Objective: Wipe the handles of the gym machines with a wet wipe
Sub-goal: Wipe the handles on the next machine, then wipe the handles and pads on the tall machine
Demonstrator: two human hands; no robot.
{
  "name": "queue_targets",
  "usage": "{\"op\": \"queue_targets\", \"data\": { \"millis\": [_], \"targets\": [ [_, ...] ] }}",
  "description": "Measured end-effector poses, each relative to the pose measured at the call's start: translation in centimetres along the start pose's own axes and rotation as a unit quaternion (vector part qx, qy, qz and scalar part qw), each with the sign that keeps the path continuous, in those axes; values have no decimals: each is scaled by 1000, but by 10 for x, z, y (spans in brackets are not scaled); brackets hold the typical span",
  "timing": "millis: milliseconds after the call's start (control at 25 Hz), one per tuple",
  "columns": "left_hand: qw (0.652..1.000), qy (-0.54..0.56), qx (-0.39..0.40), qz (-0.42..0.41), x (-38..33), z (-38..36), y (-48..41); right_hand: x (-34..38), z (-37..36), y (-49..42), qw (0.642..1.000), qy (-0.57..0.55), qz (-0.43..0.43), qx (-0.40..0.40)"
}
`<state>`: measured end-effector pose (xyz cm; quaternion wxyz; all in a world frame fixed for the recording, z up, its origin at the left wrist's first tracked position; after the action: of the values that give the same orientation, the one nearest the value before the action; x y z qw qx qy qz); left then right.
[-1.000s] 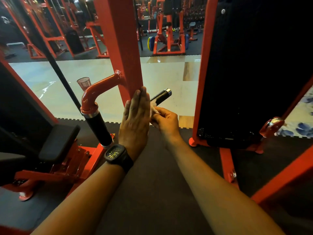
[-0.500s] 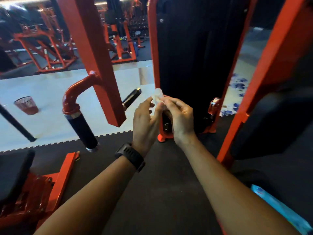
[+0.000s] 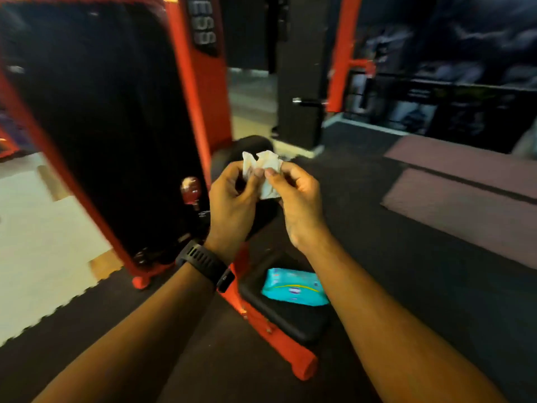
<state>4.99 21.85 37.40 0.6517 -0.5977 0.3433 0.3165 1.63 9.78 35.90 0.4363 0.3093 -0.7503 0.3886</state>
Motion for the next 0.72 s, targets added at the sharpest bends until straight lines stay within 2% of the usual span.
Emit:
{"op": "queue_targets", "data": {
  "millis": [120, 240, 400, 560, 680, 720],
  "targets": [
    [993, 91, 76, 5, -32, -103, 24, 44, 107, 5, 992, 66, 50, -95],
    [981, 143, 129, 11, -56, -186, 57, 83, 194, 25, 974, 131, 62, -175],
    [953, 194, 229, 36, -92, -289, 109, 134, 296, 68, 932, 176, 72, -307],
    [891, 270, 359, 68, -135, -374, 161, 182, 370, 116, 882, 208, 112, -408],
    [814, 322, 474, 94, -171, -433, 209, 221, 413, 163, 827, 239, 144, -489],
    [781, 342, 514, 94, -191, -452, 233, 236, 431, 186, 797, 249, 157, -527]
  ]
}}
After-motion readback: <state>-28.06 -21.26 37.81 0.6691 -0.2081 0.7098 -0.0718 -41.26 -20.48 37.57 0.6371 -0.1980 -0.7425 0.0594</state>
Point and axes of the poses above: each hand's wrist, its own y-axis away from the middle knuckle, its own z-axis out of the back of the hand, x = y × z, the point moved 5 cm from there along -y, towards the middle knuckle, and after that the axes turned 4 degrees about -x, right-handed, at the moved point
